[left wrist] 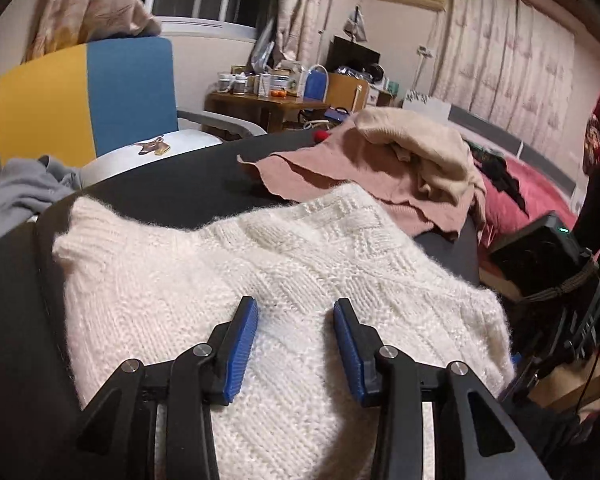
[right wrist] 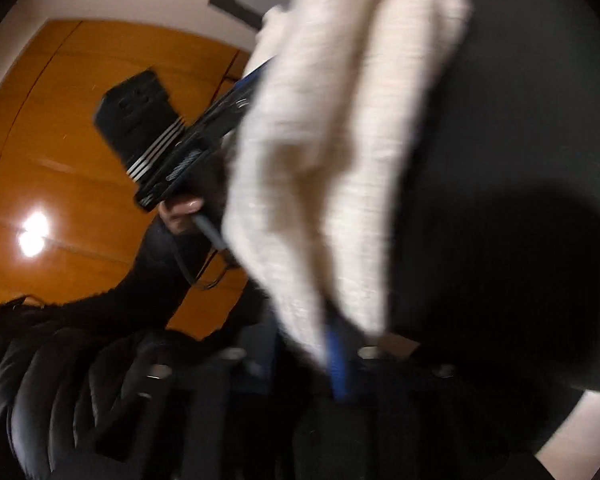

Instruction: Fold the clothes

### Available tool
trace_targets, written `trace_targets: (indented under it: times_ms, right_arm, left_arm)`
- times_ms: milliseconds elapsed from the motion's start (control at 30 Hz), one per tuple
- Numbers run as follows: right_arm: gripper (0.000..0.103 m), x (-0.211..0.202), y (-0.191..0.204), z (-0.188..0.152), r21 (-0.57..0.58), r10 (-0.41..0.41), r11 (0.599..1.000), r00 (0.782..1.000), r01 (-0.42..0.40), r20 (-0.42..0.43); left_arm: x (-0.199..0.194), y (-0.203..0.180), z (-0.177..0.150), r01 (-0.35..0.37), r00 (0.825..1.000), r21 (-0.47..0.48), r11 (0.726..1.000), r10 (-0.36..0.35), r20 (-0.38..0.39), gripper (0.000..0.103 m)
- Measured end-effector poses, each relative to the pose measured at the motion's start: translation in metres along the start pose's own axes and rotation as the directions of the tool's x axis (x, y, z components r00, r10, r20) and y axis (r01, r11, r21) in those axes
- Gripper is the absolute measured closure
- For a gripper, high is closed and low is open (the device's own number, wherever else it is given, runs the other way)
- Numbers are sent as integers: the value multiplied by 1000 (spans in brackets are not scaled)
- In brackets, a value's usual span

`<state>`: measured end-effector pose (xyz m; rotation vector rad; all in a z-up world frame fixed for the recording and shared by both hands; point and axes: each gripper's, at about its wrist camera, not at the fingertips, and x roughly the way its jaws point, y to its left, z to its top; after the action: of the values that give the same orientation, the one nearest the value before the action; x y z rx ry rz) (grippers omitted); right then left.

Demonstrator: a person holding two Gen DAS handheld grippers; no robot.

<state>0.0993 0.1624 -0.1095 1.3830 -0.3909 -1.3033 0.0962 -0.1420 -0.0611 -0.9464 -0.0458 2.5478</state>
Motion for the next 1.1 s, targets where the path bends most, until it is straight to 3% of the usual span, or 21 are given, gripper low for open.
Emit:
trace_targets:
  times_ms: [67, 133, 233, 367, 467, 500, 533, 567, 600, 633, 667, 767, 900, 967, 1033, 1100]
  right_arm:
    - [82, -7, 19, -2, -48, -82, 995, 996, 83, 31]
    - [64, -17, 48, -4, -126, -179, 974, 981, 187, 68]
    - [44, -40, 97, 2, -243, -300, 908, 934, 342, 195]
    - [39, -34, 143, 19, -385, -341, 804, 883, 452, 323]
    - [39, 1, 134, 25, -430, -426, 752, 866, 499, 260]
    - [39, 16, 120, 23, -433, -500, 715, 834, 549, 233]
    - [38, 33, 102, 17, -437, -596, 653, 775, 619, 209]
    - [29, 43, 84, 11, -423, -657, 616, 729, 665, 190]
    - [14, 40, 71, 5, -375, -622, 660, 754, 650, 212]
    - [13, 33, 64, -1, -343, -563, 711, 789, 614, 247]
    - [13, 32, 62, -4, -339, -552, 717, 793, 609, 256]
    - [12, 37, 66, -9, -350, -578, 693, 776, 630, 252]
    - [11, 30, 78, -8, -338, -617, 679, 756, 651, 218]
    - [10, 21, 98, -9, -369, -623, 641, 737, 674, 263]
    - [0, 12, 124, -6, -409, -594, 613, 736, 675, 325]
    - [0, 14, 147, 1, -452, -550, 591, 744, 668, 379]
  left_arm:
    - [-2, 2, 1, -6, 1000, -9, 1000, 6, 15, 63]
    - [-5, 5, 2, -5, 999, -38, 999, 6, 33, 63]
    - [-14, 11, 2, 3, 998, -110, 994, 5, 70, 63]
    - [-30, 20, 1, 0, 993, -205, 979, 24, 114, 60]
    - [-25, 18, -12, -6, 996, -203, 979, 24, 90, 62]
    - [-25, 16, -17, -16, 995, -198, 980, 35, 92, 62]
    - [-25, 11, -19, -33, 994, -192, 981, 53, 98, 62]
    - [-25, 8, -21, -46, 993, -188, 981, 66, 100, 62]
    - [-25, 7, -22, -49, 992, -191, 980, 69, 101, 62]
    - [-28, 9, -21, -36, 993, -208, 978, 59, 105, 61]
    - [-32, 14, -20, -18, 993, -233, 972, 45, 112, 62]
    - [-48, 28, -16, 31, 990, -302, 953, 12, 140, 61]
    - [-81, 60, -3, 36, 978, -332, 943, 35, 204, 61]
    - [-87, 71, 7, 27, 978, -316, 948, 41, 205, 60]
    - [-85, 81, 21, 15, 982, -281, 959, 39, 185, 60]
    - [-76, 86, 32, 4, 988, -250, 968, 35, 149, 60]
